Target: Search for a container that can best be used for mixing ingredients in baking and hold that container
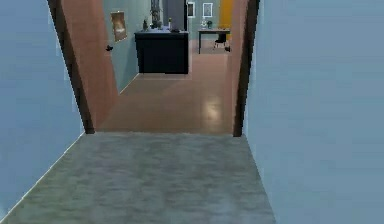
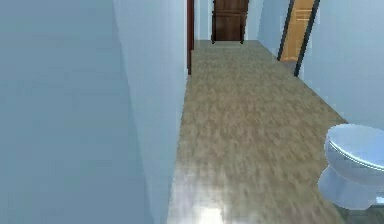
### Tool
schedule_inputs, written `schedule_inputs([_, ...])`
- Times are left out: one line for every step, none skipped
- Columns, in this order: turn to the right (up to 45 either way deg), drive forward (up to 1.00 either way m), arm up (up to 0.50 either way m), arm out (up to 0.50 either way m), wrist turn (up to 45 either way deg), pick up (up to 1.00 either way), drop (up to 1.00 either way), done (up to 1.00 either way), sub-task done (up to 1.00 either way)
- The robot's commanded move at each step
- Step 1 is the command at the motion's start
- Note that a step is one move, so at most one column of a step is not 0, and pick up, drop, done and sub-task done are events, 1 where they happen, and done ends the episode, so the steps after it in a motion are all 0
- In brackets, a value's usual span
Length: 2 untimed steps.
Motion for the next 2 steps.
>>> schedule_inputs([0.0, 1.0, 0.0, 0.0, 0.0, 0.0, 0.0, 0.0, 0.0])
schedule_inputs([0.0, 1.0, 0.0, 0.0, 0.0, 0.0, 0.0, 0.0, 0.0])
